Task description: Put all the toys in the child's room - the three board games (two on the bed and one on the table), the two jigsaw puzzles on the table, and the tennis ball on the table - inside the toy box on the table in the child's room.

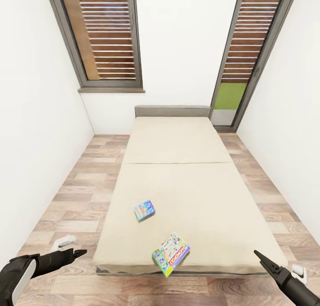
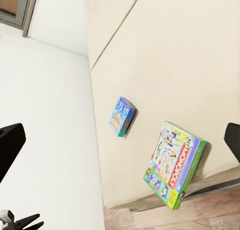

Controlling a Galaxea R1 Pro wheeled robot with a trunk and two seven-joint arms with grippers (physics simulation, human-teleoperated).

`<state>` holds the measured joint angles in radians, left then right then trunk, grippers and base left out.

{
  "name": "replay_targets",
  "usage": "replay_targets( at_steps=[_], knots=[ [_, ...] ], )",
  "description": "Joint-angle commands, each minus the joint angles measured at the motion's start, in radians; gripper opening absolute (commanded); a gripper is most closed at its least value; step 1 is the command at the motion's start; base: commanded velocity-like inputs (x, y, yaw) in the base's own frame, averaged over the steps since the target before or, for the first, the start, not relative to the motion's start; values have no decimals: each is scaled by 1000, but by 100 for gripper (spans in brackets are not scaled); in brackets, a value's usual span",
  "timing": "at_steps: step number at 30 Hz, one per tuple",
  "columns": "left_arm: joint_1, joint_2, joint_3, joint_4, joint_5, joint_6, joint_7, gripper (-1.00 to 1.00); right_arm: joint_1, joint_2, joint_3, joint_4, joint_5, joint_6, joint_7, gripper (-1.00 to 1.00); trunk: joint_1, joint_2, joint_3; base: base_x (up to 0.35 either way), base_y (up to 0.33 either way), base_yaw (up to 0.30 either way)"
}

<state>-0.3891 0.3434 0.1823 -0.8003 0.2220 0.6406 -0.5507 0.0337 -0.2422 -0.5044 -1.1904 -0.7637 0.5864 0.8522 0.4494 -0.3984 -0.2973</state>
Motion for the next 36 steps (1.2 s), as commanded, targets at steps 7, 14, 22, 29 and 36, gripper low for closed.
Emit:
replay_targets(
  at_steps=[7, 14, 22, 29, 36],
  knots=[
    [-1, -1, 2, 0, 4, 5, 2, 100, 0, 1, 0, -1, -6, 7, -1, 100, 1, -2, 10, 0, 0, 0],
    [-1, -1, 2, 0, 4, 5, 7, 100, 0, 1, 0, -1, -6, 7, -1, 100, 1, -2, 22, 0, 0, 0],
    [-1, -2, 2, 1, 4, 5, 20, 100, 0, 1, 0, -1, -6, 7, -1, 100, 1, -2, 35, 0, 0, 0],
    [-1, -3, 2, 1, 4, 4, 21, 100, 0, 1, 0, -1, -6, 7, -1, 100, 1, -2, 46, 0, 0, -2],
    [-1, -3, 2, 2, 4, 4, 21, 100, 0, 1, 0, -1, -6, 7, -1, 100, 1, -2, 58, 0, 0, -49]
  ],
)
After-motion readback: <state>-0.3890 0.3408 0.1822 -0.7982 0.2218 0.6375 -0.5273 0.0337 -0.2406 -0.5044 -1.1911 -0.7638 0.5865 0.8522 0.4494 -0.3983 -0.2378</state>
